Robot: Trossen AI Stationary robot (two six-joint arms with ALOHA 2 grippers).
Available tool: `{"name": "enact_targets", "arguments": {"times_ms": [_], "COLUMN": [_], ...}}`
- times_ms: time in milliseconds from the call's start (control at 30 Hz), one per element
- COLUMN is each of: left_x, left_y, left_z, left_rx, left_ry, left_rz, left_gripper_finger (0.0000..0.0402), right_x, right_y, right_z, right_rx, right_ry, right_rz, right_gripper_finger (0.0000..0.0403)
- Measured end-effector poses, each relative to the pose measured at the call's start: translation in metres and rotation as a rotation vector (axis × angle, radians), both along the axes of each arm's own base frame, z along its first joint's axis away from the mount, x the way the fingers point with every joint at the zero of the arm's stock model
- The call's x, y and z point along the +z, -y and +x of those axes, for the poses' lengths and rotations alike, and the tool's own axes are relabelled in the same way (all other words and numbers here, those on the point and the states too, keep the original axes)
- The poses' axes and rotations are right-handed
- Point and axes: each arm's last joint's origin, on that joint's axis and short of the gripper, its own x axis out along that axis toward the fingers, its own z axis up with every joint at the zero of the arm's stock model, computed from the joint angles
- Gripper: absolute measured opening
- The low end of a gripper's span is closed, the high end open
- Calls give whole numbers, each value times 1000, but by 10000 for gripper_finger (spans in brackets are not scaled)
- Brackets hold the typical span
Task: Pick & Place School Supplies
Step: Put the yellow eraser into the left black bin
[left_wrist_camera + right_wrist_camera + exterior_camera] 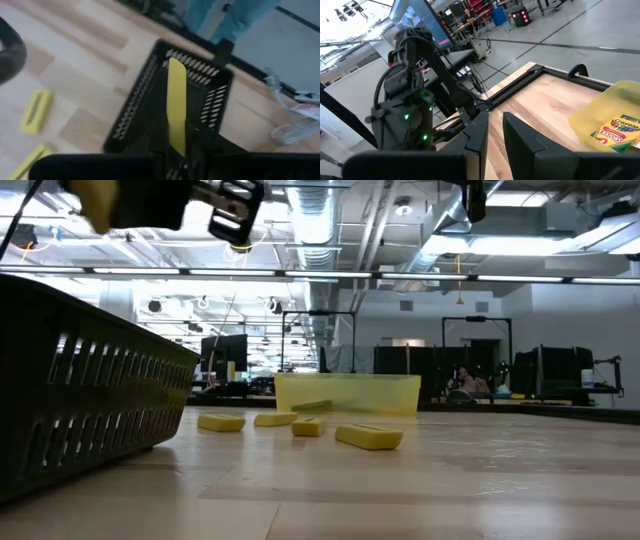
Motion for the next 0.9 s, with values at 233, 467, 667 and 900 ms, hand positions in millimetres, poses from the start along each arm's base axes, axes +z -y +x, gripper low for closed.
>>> {"name": "enact_targets", "arguments": {"times_ms": [233, 467, 667, 900], "left_x": [-13, -28, -35, -33], "left_y": [11, 12, 12, 12], "left_z": [-7, -10, -9, -7], "left_rx": [-40, -29, -24, -30], "left_ry": [1, 14, 10, 39], "left_rz": [-9, -46, -47, -54], "left_gripper_finger": [25, 25, 25, 102], "right_x": [0, 0, 0, -1], "right_y": [0, 0, 0, 0], "right_z": [0, 0, 0, 0], "right_rx": [-2, -2, -2, -2], "right_ry": [6, 8, 7, 1], "right_rz": [20, 27, 26, 25], "right_gripper_finger": [52, 52, 52, 52]}}
